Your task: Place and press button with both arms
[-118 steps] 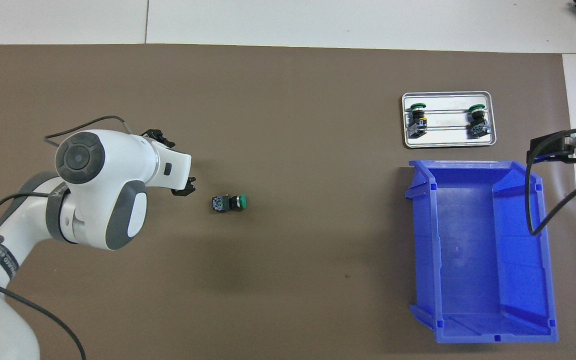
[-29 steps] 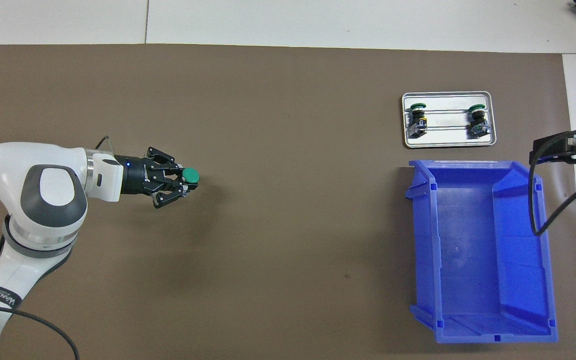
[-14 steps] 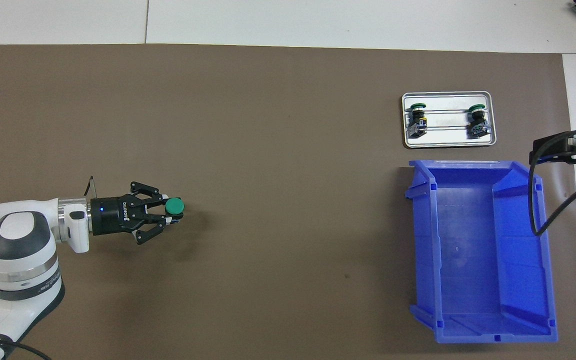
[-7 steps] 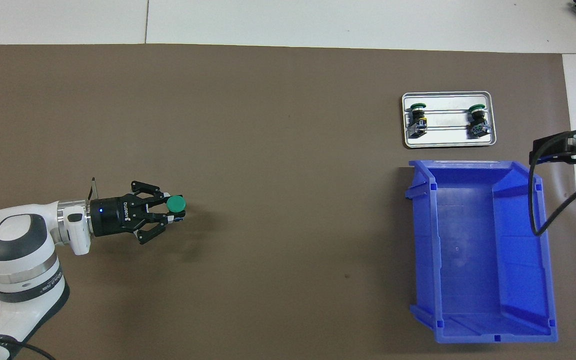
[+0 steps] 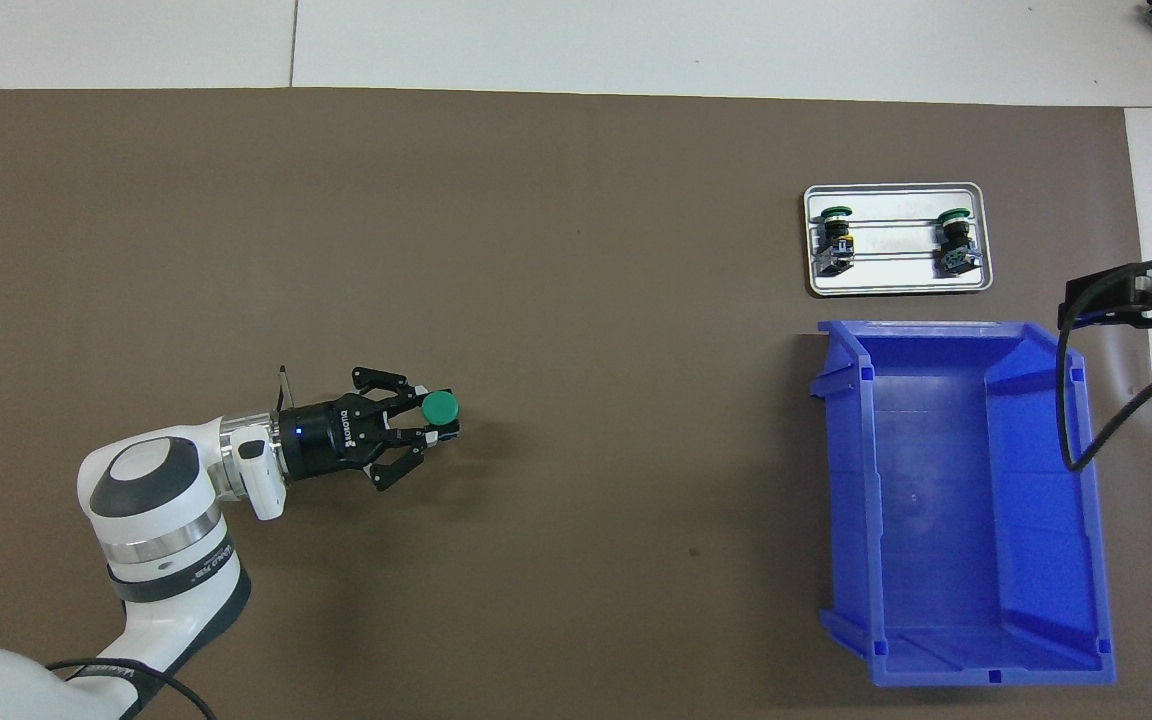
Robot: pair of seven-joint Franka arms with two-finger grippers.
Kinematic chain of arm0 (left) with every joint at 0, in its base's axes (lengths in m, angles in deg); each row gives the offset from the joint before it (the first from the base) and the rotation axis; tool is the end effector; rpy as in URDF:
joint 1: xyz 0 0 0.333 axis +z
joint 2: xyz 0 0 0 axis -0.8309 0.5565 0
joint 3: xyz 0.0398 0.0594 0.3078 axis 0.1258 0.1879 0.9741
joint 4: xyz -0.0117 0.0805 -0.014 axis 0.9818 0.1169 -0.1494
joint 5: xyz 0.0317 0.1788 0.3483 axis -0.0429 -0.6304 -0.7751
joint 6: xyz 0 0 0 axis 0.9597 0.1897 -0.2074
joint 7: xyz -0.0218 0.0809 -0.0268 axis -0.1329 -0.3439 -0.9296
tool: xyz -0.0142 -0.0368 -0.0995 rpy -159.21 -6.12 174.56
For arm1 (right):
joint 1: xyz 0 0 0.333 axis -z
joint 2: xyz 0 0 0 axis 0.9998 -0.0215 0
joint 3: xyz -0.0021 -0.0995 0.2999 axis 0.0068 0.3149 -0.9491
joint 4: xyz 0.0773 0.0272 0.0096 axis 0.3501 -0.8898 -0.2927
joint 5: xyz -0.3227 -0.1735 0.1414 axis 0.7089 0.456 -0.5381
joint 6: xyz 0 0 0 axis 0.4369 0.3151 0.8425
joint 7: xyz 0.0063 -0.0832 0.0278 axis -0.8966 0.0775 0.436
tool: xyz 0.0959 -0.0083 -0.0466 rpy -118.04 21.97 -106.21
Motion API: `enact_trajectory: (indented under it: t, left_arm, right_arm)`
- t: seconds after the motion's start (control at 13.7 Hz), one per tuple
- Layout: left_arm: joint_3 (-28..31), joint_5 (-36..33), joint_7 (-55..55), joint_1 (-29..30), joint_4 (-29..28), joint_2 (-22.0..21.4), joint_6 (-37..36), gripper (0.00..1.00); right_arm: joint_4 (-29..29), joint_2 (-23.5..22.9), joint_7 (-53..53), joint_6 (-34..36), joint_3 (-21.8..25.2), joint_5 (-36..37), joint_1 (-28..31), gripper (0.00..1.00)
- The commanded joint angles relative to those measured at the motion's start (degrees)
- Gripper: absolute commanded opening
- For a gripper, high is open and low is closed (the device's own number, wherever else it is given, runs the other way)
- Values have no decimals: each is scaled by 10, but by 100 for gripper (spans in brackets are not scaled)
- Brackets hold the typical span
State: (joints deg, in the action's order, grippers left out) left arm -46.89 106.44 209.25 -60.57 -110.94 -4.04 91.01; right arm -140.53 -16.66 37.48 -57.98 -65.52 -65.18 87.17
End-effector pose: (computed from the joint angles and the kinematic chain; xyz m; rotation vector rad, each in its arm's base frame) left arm 0.4574 -0.1500 0.2541 1.5767 -1.0629 1.0904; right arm 0.5473 -0.0174 0.6286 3.0851 -0.2387 0.0396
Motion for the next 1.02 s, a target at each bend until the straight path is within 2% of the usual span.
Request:
enact_trajectory:
  t: [0.0,0.8,0.95]
  left_arm:
    - [6,28,27,-29,-7,5,26,9]
    - [6,38,109,-79,-59,-2,42,10]
    - [6,38,113,-83,-63,-2,42,13]
  right_arm:
    - [-14,11,13,-6,-1,-2,5,100]
    - [-15,11,13,-6,-1,-2,5,100]
    - [-15,11,13,-6,-1,-2,5,100]
